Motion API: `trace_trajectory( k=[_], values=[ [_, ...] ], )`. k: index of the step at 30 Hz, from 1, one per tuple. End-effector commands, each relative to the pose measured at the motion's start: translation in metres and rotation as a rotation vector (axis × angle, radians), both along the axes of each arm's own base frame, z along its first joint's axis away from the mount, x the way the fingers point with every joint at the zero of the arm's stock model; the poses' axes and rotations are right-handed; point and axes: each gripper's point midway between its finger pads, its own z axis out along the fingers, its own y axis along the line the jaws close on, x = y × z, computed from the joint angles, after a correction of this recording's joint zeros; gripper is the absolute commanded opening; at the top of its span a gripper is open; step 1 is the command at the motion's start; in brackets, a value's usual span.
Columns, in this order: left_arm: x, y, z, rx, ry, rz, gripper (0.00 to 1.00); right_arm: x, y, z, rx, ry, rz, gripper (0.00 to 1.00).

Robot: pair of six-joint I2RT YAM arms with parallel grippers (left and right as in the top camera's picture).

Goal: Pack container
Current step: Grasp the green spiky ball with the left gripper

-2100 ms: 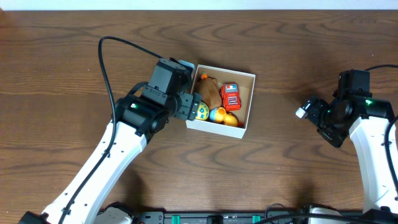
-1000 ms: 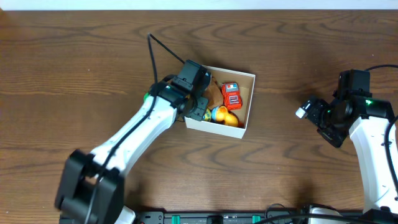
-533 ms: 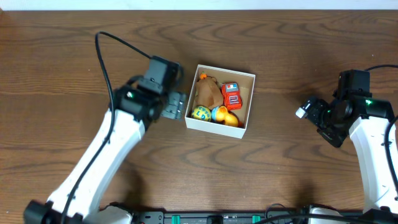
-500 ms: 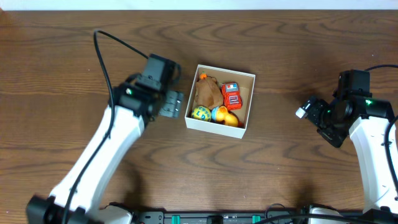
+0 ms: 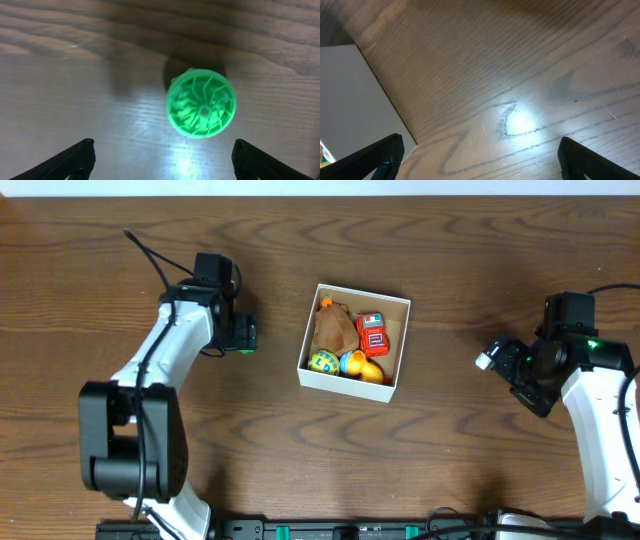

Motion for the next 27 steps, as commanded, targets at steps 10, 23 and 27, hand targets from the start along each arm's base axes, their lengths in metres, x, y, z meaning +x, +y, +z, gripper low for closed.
trace_trajectory(
  k=[10, 23, 27],
  values=[
    [0.007, -0.009, -0.024, -0.039, 0.011, -0.018, 0.88, 0.000, -0.001, -0.001, 0.007, 0.007, -0.016, 0.99],
    [0.010, -0.022, -0.043, -0.110, 0.034, -0.033, 0.87, 0.000, -0.001, -0.001, 0.007, 0.007, -0.016, 0.99],
    [0.008, -0.022, -0.050, -0.108, 0.050, -0.032, 0.84, 0.000, -0.001, -0.001, 0.007, 0.007, -0.016, 0.99]
  ],
)
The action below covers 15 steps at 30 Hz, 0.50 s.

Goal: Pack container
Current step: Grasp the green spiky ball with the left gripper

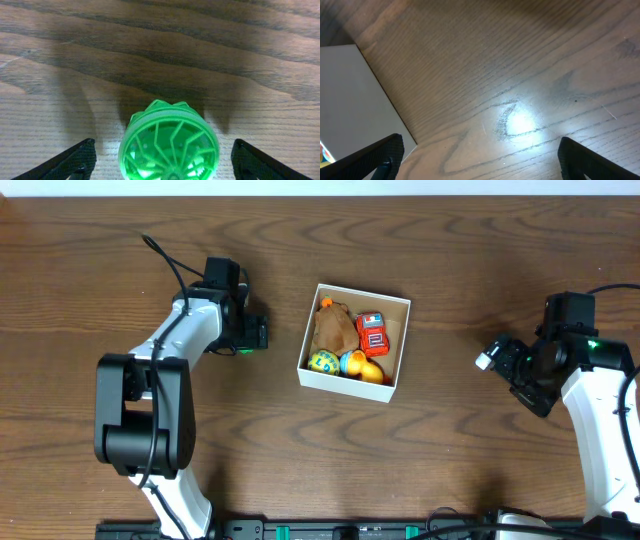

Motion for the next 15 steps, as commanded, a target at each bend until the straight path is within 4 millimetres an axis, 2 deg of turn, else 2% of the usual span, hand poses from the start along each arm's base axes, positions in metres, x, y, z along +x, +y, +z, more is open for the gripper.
trace_trajectory(
  k=[1, 6, 12, 15],
  values=[
    [-0.006, -0.002, -0.013, -0.008, 0.035, -0.009, 0.80, 0.000, -0.001, -0.001, 0.007, 0.007, -0.016, 0.99],
    [-0.006, -0.002, -0.015, -0.008, 0.036, -0.009, 0.64, 0.000, -0.001, -0.001, 0.007, 0.007, -0.016, 0.99],
    [-0.006, -0.002, -0.013, -0.009, 0.036, -0.009, 0.56, 0.000, -0.001, -0.001, 0.007, 0.007, -0.016, 0.99],
    [-0.007, -0.002, -0.005, -0.010, 0.025, -0.009, 0.55, 0.000, -0.001, -0.001, 0.007, 0.007, -0.016, 0.99]
  ],
)
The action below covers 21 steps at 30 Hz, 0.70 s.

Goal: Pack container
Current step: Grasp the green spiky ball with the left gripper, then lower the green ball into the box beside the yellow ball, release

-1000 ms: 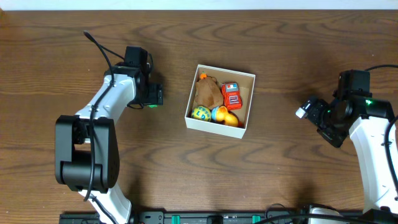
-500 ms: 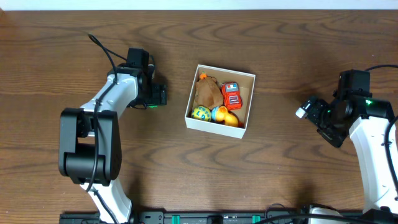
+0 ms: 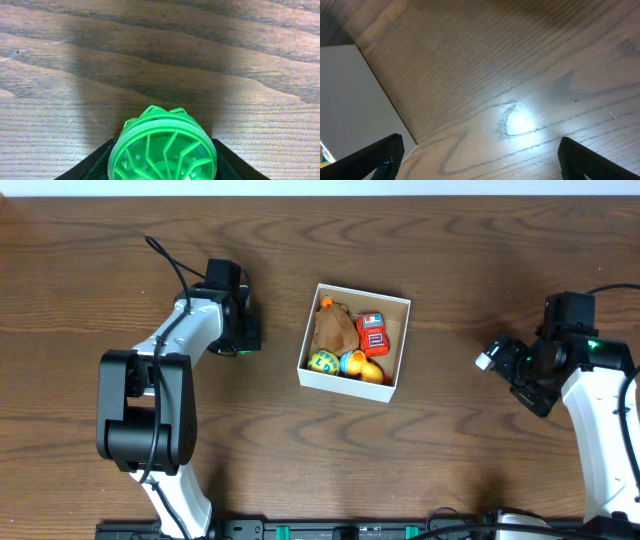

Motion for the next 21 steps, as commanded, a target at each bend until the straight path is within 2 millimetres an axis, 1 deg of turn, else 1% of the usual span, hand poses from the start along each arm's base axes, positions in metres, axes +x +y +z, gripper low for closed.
trace_trajectory(
  k=[1, 4, 8, 10, 12, 14, 16, 18, 20, 21],
  values=[
    [-0.005, -0.002, 0.007, -0.010, 0.005, -0.006, 0.55, 0.000, -0.001, -0.001, 0.007, 0.007, -0.016, 0.99],
    [-0.003, -0.002, 0.030, -0.015, -0.038, -0.006, 0.54, 0.000, -0.001, -0.001, 0.007, 0.007, -0.016, 0.99],
    [-0.004, -0.007, 0.082, -0.027, -0.142, -0.018, 0.54, 0.000, -0.001, -0.001, 0.007, 0.007, -0.016, 0.99],
    [-0.009, -0.016, 0.111, -0.044, -0.204, -0.042, 0.54, 0.000, -0.001, -0.001, 0.007, 0.007, -0.016, 0.99],
    [-0.016, -0.036, 0.143, -0.103, -0.274, -0.091, 0.54, 0.000, -0.001, -0.001, 0.007, 0.007, -0.016, 0.99],
    [-0.028, -0.063, 0.175, -0.175, -0.347, -0.158, 0.54, 0.000, -0.001, -0.001, 0.007, 0.007, -0.016, 0.99],
    [-0.041, -0.088, 0.197, -0.207, -0.397, -0.228, 0.54, 0.000, -0.001, -0.001, 0.007, 0.007, -0.016, 0.99],
    [-0.055, -0.114, 0.209, -0.219, -0.429, -0.307, 0.53, 0.000, -0.001, -0.001, 0.006, 0.007, -0.016, 0.99],
    [-0.064, -0.135, 0.210, -0.198, -0.440, -0.369, 0.53, 0.000, -0.001, -0.001, 0.007, 0.007, -0.016, 0.99],
    [-0.067, -0.144, 0.205, -0.173, -0.439, -0.394, 0.53, 0.000, -0.001, -0.001, 0.007, 0.007, -0.016, 0.99]
  ],
)
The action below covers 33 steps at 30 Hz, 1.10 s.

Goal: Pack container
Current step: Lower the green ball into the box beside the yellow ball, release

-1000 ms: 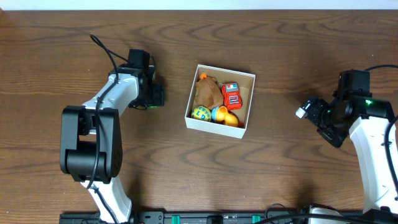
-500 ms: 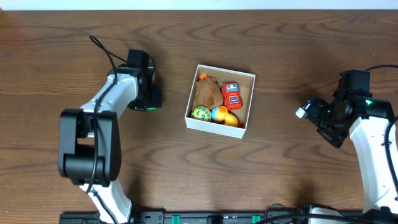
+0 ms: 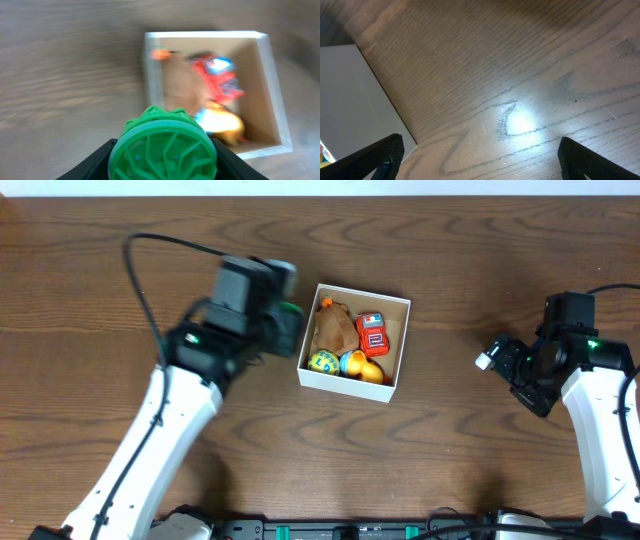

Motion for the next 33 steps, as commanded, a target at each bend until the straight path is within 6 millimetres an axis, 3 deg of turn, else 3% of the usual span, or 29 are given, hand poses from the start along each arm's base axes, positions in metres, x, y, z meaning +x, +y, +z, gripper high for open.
trace_trajectory(
  k=[1, 8, 12, 15, 19, 21, 23, 28, 33],
  values=[
    [-0.010, -0.030, -0.013, 0.070, -0.003, -0.062, 0.53, 0.000, -0.001, -0.001, 0.007, 0.007, -0.016, 0.99],
    [-0.007, -0.091, -0.069, 0.144, 0.022, -0.175, 0.54, 0.000, -0.001, -0.001, 0.007, 0.007, -0.016, 0.99],
    [0.000, -0.102, -0.097, 0.163, 0.051, -0.188, 0.55, 0.000, -0.001, -0.001, 0.007, 0.007, -0.016, 0.99],
    [-0.001, -0.102, -0.101, 0.169, 0.060, -0.188, 0.76, 0.000, -0.001, -0.001, 0.007, 0.007, -0.016, 0.99],
    [-0.002, -0.101, -0.071, 0.136, 0.011, -0.185, 0.88, 0.000, -0.001, -0.001, 0.007, 0.007, -0.016, 0.99],
    [-0.004, -0.098, -0.045, 0.109, -0.030, -0.180, 0.97, 0.000, -0.001, -0.001, 0.007, 0.007, -0.016, 0.99],
    [-0.006, -0.090, -0.019, 0.088, -0.074, -0.166, 0.98, 0.000, -0.001, -0.001, 0.007, 0.007, -0.016, 0.99],
    [-0.013, -0.043, 0.026, 0.126, -0.166, -0.053, 0.98, 0.000, -0.001, -0.001, 0.007, 0.007, -0.016, 0.99],
    [-0.029, -0.005, 0.041, 0.148, -0.152, 0.005, 0.98, 0.000, -0.001, -0.001, 0.007, 0.007, -0.016, 0.99]
  ],
)
